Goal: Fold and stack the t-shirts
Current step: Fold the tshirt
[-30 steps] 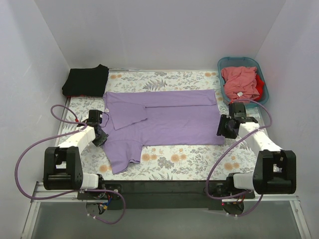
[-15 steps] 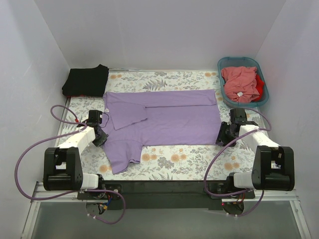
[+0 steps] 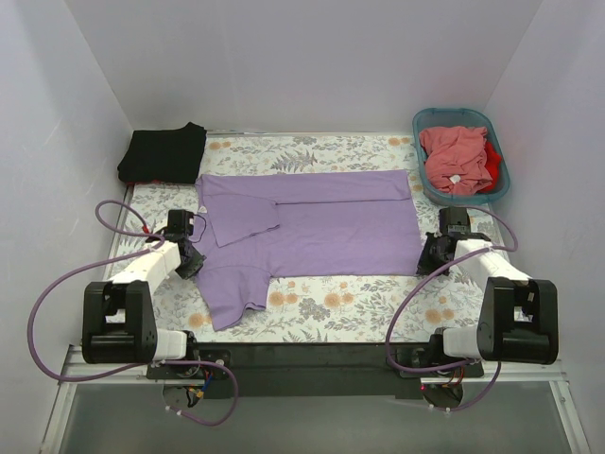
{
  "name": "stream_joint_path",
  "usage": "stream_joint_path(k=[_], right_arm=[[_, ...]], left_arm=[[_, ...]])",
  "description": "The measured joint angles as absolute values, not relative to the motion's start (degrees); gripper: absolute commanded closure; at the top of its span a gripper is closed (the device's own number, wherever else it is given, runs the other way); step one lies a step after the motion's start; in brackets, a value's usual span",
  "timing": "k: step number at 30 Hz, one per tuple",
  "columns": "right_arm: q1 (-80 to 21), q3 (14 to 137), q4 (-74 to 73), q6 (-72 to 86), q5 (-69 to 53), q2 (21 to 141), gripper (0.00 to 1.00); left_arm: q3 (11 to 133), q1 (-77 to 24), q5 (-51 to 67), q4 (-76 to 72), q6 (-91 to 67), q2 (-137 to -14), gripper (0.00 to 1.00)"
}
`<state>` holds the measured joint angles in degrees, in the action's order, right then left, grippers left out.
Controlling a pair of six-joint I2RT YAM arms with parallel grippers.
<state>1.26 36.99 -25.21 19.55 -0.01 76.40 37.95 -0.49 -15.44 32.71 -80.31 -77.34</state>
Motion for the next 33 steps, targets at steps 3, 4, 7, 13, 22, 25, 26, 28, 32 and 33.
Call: stream_joint_path(k=[3, 4, 7, 13, 22, 25, 26, 28, 32, 33], right_arm=[[1.4, 36.5, -24.7, 19.9, -0.1, 75.7, 0.99], [1.5, 36.2, -24.6, 20.1, 0.1, 75.4, 0.99], [1.7, 35.6, -24.8, 20.4, 1.2, 74.2, 0.99], [3.0, 36.0, -27.1, 20.7, 1.1, 72.9, 0.99], [3.0, 44.7, -27.5, 20.6, 0.1, 74.1, 0.99], [3.0, 46.1, -27.5, 20.3, 0.0, 76.6, 0.99], [3.0, 46.8, -27.6, 20.3, 0.0, 77.5, 0.99], [3.0, 48.6, -27.7, 20.2, 0.0, 79.3, 0.99], [3.0, 53.4, -27.7, 19.7, -0.1, 83.0, 0.99], [3.0, 54.6, -27.6, 19.6, -0.1, 83.9, 0.99]], left_arm=[[37.9, -0.5, -15.3, 32.9, -80.9, -77.1, 1.0], [37.9, -0.5, -15.2, 33.0, -81.2, -77.0, 1.0], [37.4, -0.2, -15.1, 33.8, -82.0, -75.6, 1.0], [37.5, 2.5, -14.0, 36.6, -83.6, -71.2, 1.0], [46.5, 2.5, -12.8, 40.5, -83.8, -75.5, 1.0], [52.0, 2.5, -12.8, 41.6, -83.8, -78.1, 1.0], [53.3, 2.5, -12.7, 41.6, -83.7, -79.1, 1.0], [56.3, 2.5, -12.6, 41.8, -83.7, -81.6, 1.0], [61.3, 2.5, -12.6, 42.1, -83.7, -86.4, 1.0], [62.2, 2.5, -12.5, 42.2, -83.7, -87.3, 1.0]])
